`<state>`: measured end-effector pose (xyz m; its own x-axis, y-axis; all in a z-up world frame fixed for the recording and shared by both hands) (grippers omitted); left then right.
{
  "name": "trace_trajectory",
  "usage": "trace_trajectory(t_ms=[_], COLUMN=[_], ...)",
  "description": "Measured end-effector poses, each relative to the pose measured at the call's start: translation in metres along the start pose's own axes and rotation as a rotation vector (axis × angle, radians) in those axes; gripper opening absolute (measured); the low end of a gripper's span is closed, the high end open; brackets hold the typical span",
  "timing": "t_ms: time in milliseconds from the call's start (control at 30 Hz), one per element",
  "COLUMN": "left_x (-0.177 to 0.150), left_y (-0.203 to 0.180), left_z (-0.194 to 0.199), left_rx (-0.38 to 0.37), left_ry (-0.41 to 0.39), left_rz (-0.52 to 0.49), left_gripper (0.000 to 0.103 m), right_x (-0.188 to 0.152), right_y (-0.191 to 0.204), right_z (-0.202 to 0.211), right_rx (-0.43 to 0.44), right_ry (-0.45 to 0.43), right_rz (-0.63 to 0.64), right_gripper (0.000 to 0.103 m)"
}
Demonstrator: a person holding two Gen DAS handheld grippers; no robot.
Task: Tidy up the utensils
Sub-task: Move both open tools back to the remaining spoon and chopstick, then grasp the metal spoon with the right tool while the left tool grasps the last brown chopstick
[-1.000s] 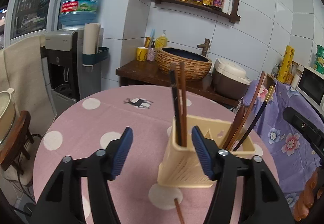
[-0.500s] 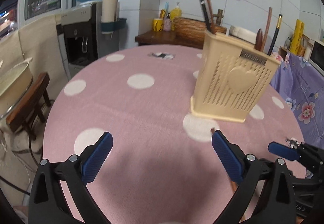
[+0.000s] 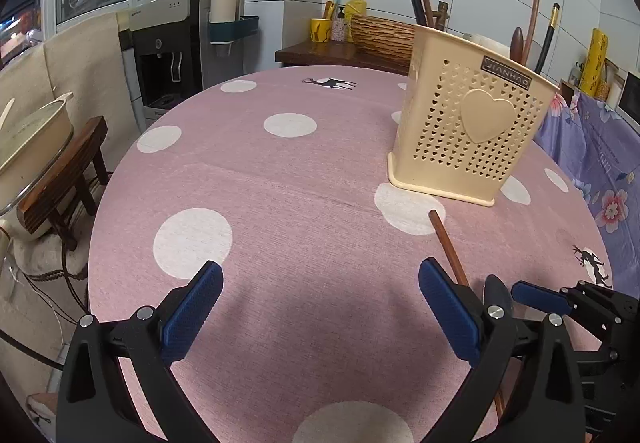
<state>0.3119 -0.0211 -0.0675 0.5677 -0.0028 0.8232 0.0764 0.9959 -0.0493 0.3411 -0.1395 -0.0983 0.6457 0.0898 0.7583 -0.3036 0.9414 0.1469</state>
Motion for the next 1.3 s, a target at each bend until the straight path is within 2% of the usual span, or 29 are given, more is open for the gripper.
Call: trace_trajectory(t_ms=[200, 333, 467, 733, 800, 933, 1100, 1300], left_x=[0.000, -0.001, -0.002, -0.002, -0.001, 0.001, -0.003, -0.015], left_y=[-0.002, -0.003, -0.006, -0.021, -0.031, -0.055, -0.090, -0.107], left_z=[0.001, 0.001, 0.000, -0.005, -0.008, -0.015, -0.032, -0.053], left_rx=[-0.001, -0.001, -0.009, -0.042, -0.063, -0.099, -0.145, -0.142], left_ry=[-0.001, 0.002, 0.009, 0.033, 0.047, 0.072, 0.122, 0.189], left_rz=[-0.010, -0.019, -0.016, -0.039, -0.043, -0.079, -0.117, -0.135], left_gripper=[0.097, 0.097, 0.097, 0.097, 0.094, 0.079, 0.063, 0.046], right_x=[-0.001, 0.000, 0.000, 0.009, 0.012, 0.022, 0.034, 0.038], right_y=[0.000, 0.000, -0.002, -0.024, -0.037, -0.062, -0.081, -0.091], right_z=[-0.007, -0.007, -0.006, 0.009, 0.016, 0.032, 0.049, 0.058], right_rx=[-0.014, -0.007, -0.008, -0.015, -0.045, -0.092, -0.161, -0.186], right_ry=[0.019, 0.023, 0.021, -0.027, -0.053, -0.111, -0.173, -0.206], right_rz=[0.015, 0.010, -0.005, -0.114, -0.164, -0.255, -0.285, -0.304], right_gripper=[0.049, 0.039, 0.038, 0.038, 0.038, 0.038, 0.038, 0.038])
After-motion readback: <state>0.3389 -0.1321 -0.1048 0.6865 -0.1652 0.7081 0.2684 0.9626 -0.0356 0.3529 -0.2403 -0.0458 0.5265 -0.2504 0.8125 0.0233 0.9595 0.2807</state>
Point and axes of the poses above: each gripper's, at about its wrist camera, not at the fingertips, and z roughly against the way its jaws point, y to its left, x to its top, the point moved 10 cm from there along -z, roughly the way its jaws point, and after that the axes turned 8 degrees about -y, right-handed, at the moved point
